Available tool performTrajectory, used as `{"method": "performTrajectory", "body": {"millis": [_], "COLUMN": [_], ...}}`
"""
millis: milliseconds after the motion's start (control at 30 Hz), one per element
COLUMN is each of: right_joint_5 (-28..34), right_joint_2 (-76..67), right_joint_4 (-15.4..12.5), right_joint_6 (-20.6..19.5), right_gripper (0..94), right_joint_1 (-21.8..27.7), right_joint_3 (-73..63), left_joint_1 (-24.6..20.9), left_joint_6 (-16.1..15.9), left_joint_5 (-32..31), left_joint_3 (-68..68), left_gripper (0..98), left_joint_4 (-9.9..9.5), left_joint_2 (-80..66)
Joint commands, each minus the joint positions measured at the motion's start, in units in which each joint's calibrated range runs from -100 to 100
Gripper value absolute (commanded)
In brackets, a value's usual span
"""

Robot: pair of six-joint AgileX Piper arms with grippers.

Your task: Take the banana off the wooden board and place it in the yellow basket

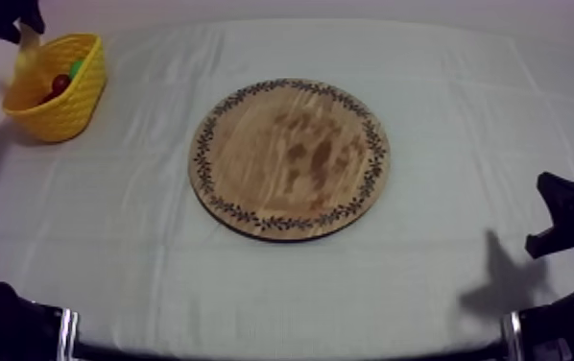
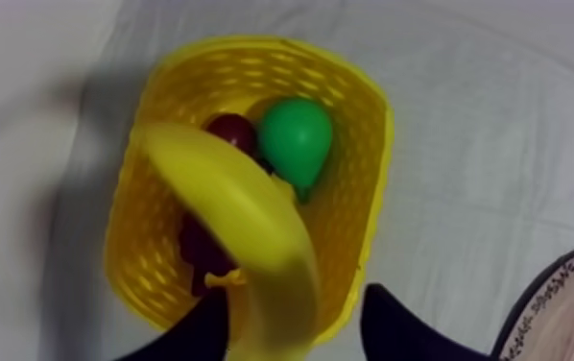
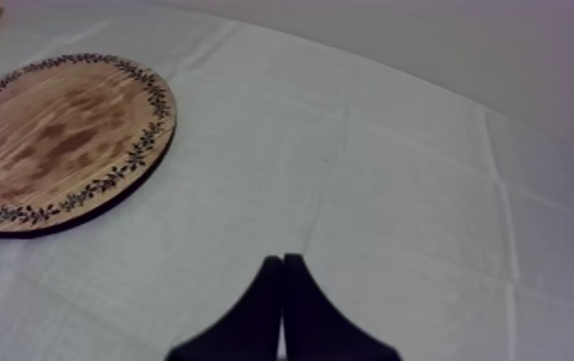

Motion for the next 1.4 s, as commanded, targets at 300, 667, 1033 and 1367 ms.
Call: {"method": "performTrajectory", "body": {"millis": [300,667,1033,1367], "right_joint_5": [0.0,0.0,0.0,0.0], "right_joint_2": [0.0,0.0,0.0,0.0], "right_joint_4": [0.0,0.0,0.0,0.0], "right_joint_6": [0.0,0.0,0.0,0.0], "right_gripper": [0.2,0.2,0.2,0.2], "right_joint_1": [0.0,0.0,0.0,0.0], "right_joint_3": [0.0,0.0,0.0,0.0], "left_joint_1": [0.3,3.4,6.2,6.7], "left_joint_6": [1.3,3.5,3.5,1.7], "left_joint_5": [-1.6,-9.8,-19.8,-35.3], "left_joint_3": [7.2,25.6,47.1,72.2], "left_gripper": [82.5,45.8,6.4,0.3], "left_joint_4": [0.17,-0.03,0.22,1.88], "left_joint_2": [-8.0,-36.3,-59.3,-77.2]}}
